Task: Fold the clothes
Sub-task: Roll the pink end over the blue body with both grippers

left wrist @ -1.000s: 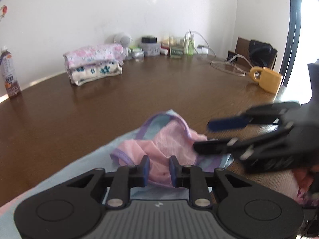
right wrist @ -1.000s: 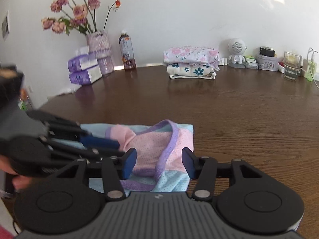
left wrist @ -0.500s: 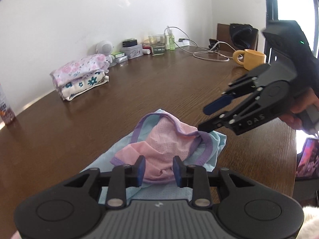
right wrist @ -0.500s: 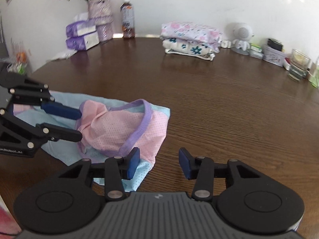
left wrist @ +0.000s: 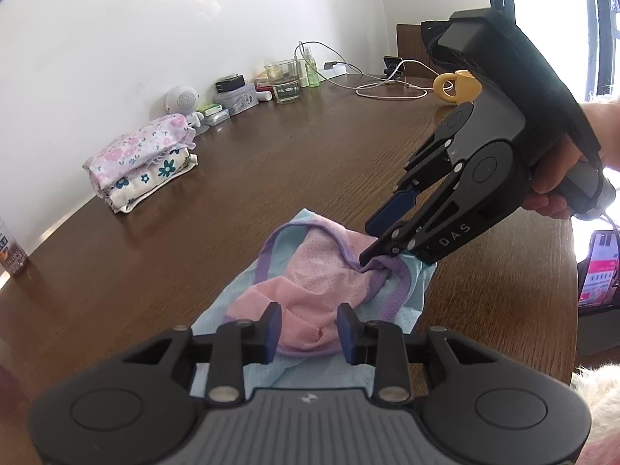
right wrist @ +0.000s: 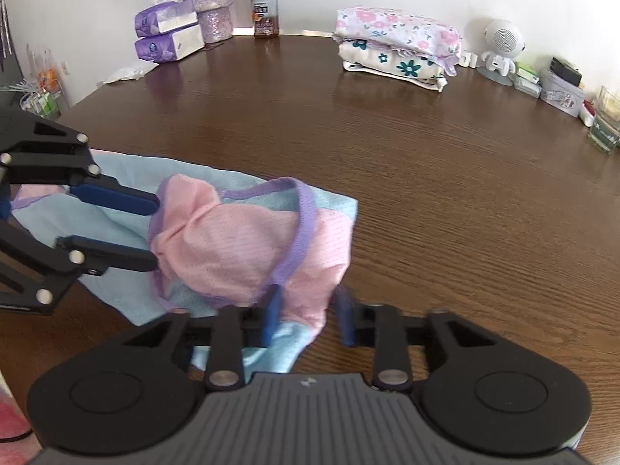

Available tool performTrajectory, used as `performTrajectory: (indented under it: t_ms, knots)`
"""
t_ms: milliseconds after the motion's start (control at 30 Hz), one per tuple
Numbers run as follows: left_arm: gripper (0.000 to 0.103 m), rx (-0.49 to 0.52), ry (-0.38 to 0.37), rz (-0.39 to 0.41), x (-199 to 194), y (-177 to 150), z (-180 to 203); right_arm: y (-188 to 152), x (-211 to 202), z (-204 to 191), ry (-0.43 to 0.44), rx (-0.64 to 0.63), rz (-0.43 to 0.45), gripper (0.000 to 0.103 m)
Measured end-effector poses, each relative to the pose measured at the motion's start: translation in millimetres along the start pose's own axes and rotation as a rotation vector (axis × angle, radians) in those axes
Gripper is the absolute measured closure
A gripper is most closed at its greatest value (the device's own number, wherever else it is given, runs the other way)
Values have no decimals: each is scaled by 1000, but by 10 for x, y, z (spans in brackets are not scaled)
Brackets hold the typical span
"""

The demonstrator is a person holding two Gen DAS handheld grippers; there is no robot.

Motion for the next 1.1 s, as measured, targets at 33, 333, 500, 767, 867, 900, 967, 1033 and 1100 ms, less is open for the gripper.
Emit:
performTrajectory:
  t_ms: [33,333,500,767,867,900,967,1033,1100]
  knots:
    - [72,-7,4,-5,3,-28,-25,-4,-3,-15,5,10,1,96]
    - [71,-89,44,-27,-107,-303,-366,166,-184,-66,-59,-5,73,101]
    - [70,-116,54,-23,-183,-409,-487,345,-285,-373,-125,-189,86,101]
    - [70,-128,47,-20,-215,-563,-585,569,-269,-962,-128,-410,82,101]
    - [70,-127,41,-34,-229,-647,-620,636,-222,-1123,-96,-423,75,101]
    - [70,-126,40,-38,-235,-676,-633,653,-204,-1175,-83,-425,73,101]
    - [69,-128,37,-44,-260,-730,-661,678,-157,-1275,-58,-430,67,102]
    - [60,-133,34,-48,-288,-778,-687,690,-91,-1372,-33,-434,60,102]
    - [55,-131,26,-46,-298,-815,-708,693,-21,-1452,-12,-436,55,102]
Point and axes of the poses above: each gripper's, at about its wrist camera, not at the fingertips, and x roughly the way its jaws point, z to its right, y to its top, the point moved 10 cm from there along x, roughly the way its jaws point, and after that the axes turned 6 degrees about y, right-handed, at the moved point
